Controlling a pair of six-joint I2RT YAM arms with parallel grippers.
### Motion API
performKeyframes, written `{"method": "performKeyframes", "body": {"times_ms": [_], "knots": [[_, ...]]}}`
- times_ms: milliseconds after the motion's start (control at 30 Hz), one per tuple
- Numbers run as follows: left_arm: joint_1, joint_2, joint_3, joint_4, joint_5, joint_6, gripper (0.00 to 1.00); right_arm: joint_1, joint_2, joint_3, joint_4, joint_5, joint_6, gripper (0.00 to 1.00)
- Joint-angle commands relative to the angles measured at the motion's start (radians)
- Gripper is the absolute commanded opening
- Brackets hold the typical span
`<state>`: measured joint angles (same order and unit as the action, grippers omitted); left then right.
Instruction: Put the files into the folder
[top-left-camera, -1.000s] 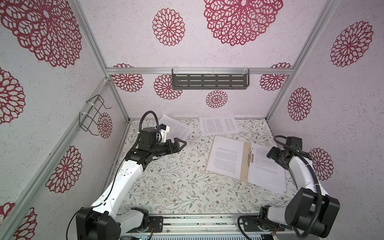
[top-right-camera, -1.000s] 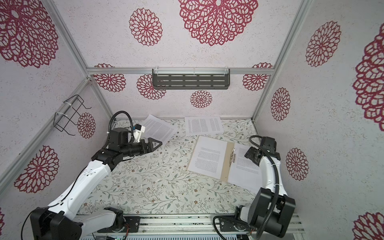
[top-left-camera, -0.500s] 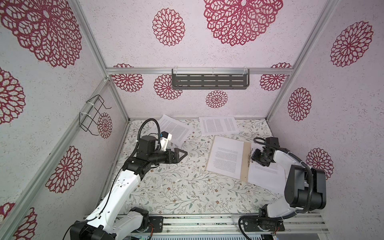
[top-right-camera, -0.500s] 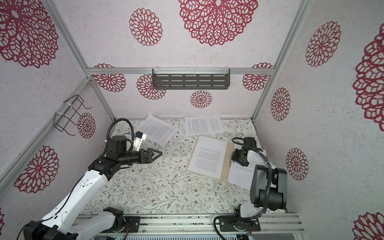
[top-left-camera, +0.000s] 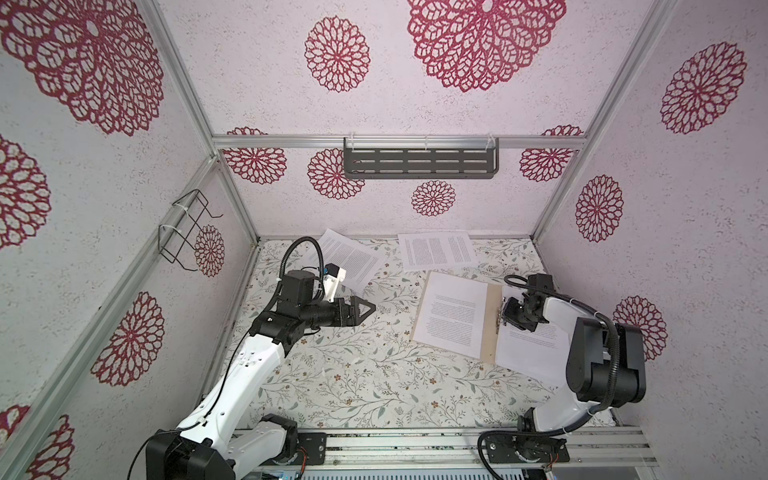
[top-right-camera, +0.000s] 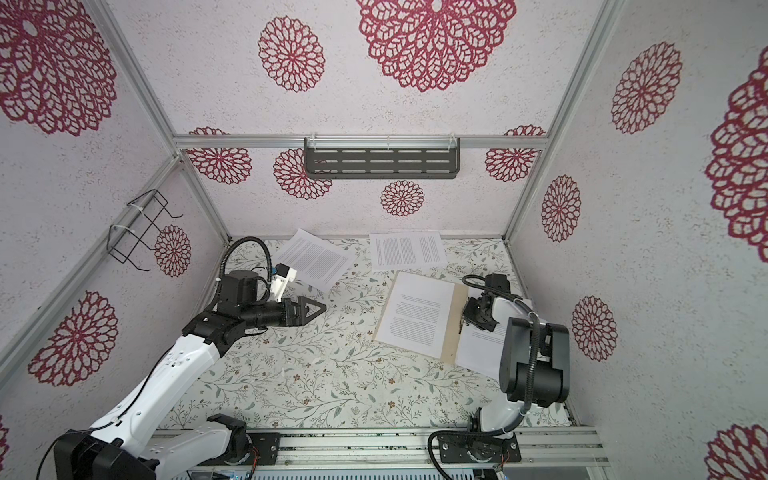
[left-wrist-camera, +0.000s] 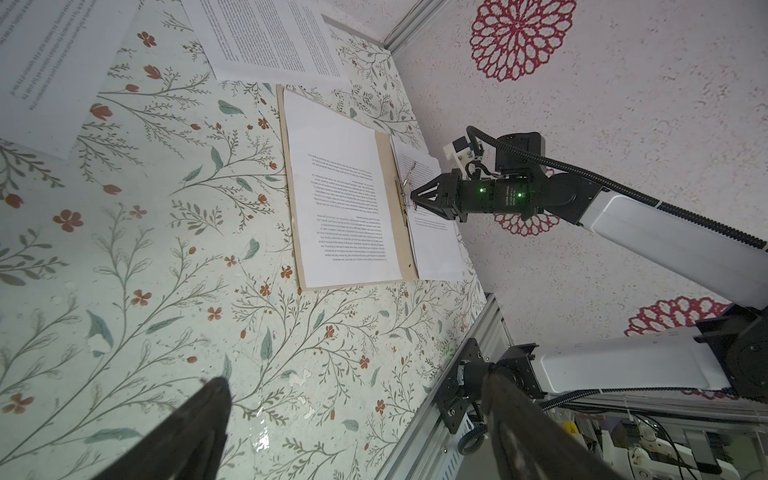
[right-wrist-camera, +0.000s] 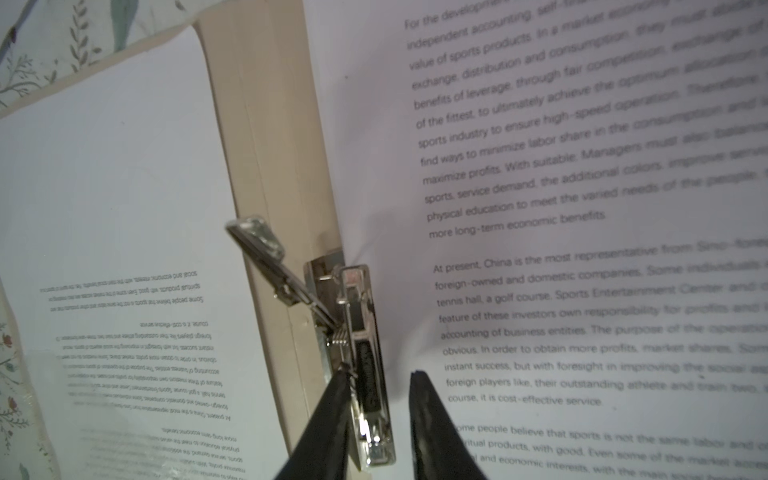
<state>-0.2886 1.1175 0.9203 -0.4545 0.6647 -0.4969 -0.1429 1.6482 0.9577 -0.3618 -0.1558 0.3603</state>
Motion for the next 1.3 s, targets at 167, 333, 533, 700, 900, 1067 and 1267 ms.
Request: {"method": "performKeyframes", "body": {"times_ms": [167,333,533,700,900,1067,1267], "knots": [[0.012,0.009,0.017,0.0,0.006,0.029,0.97,0.003,-0.001,0.027,-0.004,-0.035,-0.015,0.14],[0.017,0.012,0.017,0.002,0.007,0.026,0.97,0.012,-0.021,0.014,-0.006,-0.081,-0.027,0.05],[0.022,0.02,0.016,-0.001,-0.003,0.023,0.97,0.078,-0.053,0.009,-0.027,-0.125,-0.059,0.01],[0.025,0.022,0.017,-0.004,-0.011,0.024,0.97,0.125,-0.096,-0.01,-0.037,-0.132,-0.05,0.0],[0.031,0.025,0.017,-0.007,-0.028,0.024,0.97,0.201,-0.149,-0.046,-0.024,-0.146,0.003,0.0],[0.037,0.032,0.017,-0.015,-0.051,0.025,0.97,0.309,-0.196,-0.099,0.014,-0.114,0.096,0.0],[0.039,0.042,0.018,-0.021,-0.066,0.027,0.97,0.456,-0.257,-0.162,0.079,-0.041,0.226,0.0]]}}
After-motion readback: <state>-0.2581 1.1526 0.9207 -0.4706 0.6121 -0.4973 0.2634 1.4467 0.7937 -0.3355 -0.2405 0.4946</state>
